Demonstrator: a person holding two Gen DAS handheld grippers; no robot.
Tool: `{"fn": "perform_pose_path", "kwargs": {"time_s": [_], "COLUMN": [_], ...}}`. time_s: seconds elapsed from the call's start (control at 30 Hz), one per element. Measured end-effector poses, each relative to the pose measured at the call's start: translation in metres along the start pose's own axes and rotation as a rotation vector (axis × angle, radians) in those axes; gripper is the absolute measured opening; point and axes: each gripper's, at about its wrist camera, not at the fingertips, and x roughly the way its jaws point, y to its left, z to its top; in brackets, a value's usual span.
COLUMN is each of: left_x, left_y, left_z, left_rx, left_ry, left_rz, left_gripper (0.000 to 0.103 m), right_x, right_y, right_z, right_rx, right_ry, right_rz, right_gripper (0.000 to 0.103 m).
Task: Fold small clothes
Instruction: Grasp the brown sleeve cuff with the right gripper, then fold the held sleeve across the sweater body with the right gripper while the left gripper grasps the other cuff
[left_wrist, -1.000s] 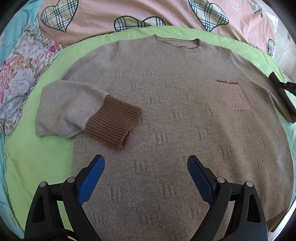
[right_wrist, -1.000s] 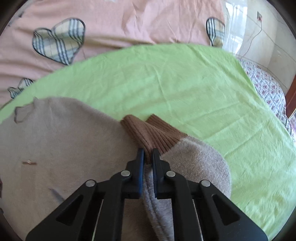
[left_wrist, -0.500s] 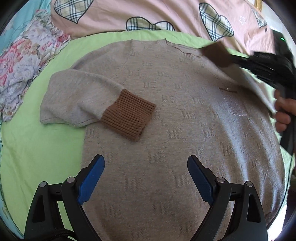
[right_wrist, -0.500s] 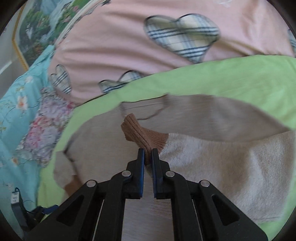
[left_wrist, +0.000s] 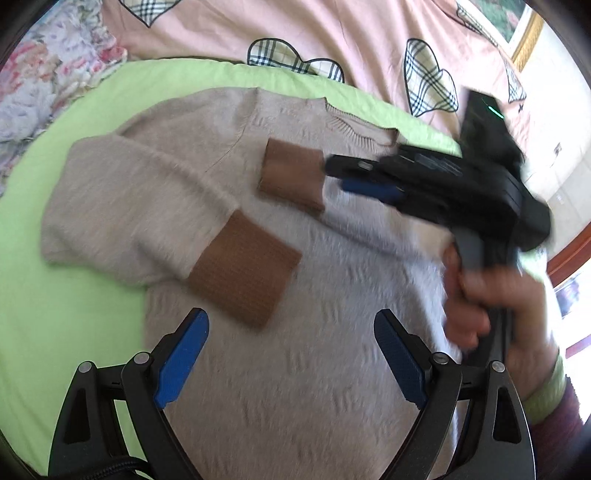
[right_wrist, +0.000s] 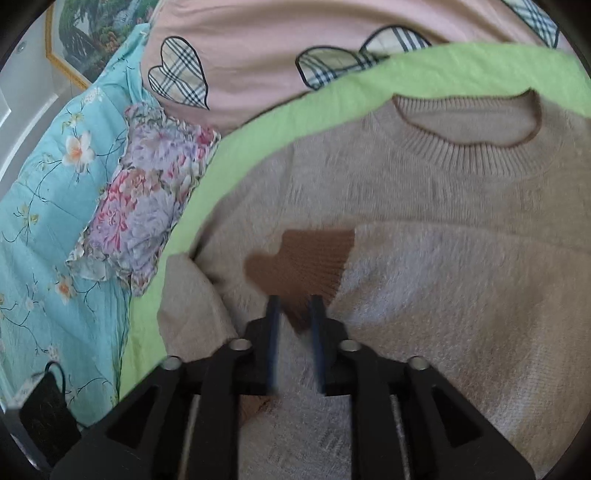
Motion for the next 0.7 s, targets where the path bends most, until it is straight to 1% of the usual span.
{"fn": "perform_pose_path", "kwargs": {"time_s": [0.03, 0.07, 0.2, 0.23, 0.3, 0.37, 0.4, 0.43, 0.47, 0.5, 0.53, 0.57, 0.6, 0.63, 0.7], "left_x": [0.005, 0.011, 0.043, 0.053, 0.076, 0.096, 0.106, 0.113, 0.117, 0.118, 0.119, 0.118, 0.114, 0.107, 0.078], "left_y": [0.0, 0.001, 0.004, 0.007, 0.012, 0.017, 0.017, 0.017, 0.014, 0.01, 0.007, 0.006, 0.007, 0.009, 0.015], "left_z": [0.008, 0.018, 0.058, 0.068, 0.089, 0.101, 0.106, 0.109, 0.112, 0.113, 0.114, 0.114, 0.115, 0.115, 0.111], "left_rx": [-0.002, -0.001, 0.007, 0.0, -0.018, -0.039, -0.042, -0.035, -0.011, 0.019, 0.042, 0.046, 0.039, 0.029, 0.023], "left_ry": [0.003, 0.009, 0.037, 0.052, 0.092, 0.134, 0.139, 0.129, 0.098, 0.068, 0.057, 0.054, 0.051, 0.038, -0.066], "left_rz": [-0.019, -0.036, -0.031, -0.029, -0.06, -0.073, -0.081, -0.074, -0.055, -0.031, -0.01, -0.009, -0.031, -0.043, -0.01], "left_gripper": [0.092, 0.092, 0.092, 0.092, 0.092, 0.092, 0.09, 0.086, 0.08, 0.059, 0.038, 0.024, 0.009, 0.009, 0.008], "right_x": [-0.012, -0.024, -0.081, -0.097, -0.123, -0.145, -0.154, -0.164, -0.171, -0.175, -0.179, -0.182, -0.185, -0.188, -0.196], "right_y": [-0.001, -0.002, -0.012, -0.016, -0.021, -0.025, -0.026, -0.029, -0.032, -0.033, -0.035, -0.038, -0.04, -0.042, -0.049], "right_z": [-0.002, -0.003, -0.017, -0.024, -0.037, -0.05, -0.055, -0.062, -0.067, -0.071, -0.075, -0.077, -0.079, -0.079, -0.081], "right_rx": [0.0, -0.003, 0.035, 0.054, 0.08, 0.096, 0.108, 0.125, 0.141, 0.15, 0.161, 0.17, 0.172, 0.173, 0.17], "right_ry": [-0.029, -0.056, -0.173, -0.2, -0.245, -0.283, -0.298, -0.316, -0.332, -0.342, -0.349, -0.354, -0.356, -0.358, -0.365], "right_rz": [0.0, -0.006, -0.047, -0.06, -0.075, -0.104, -0.115, -0.121, -0.126, -0.132, -0.141, -0.146, -0.149, -0.16, -0.191], "right_gripper": [0.04, 0.041, 0.042, 0.042, 0.043, 0.048, 0.049, 0.052, 0.054, 0.054, 0.054, 0.055, 0.055, 0.055, 0.055]}}
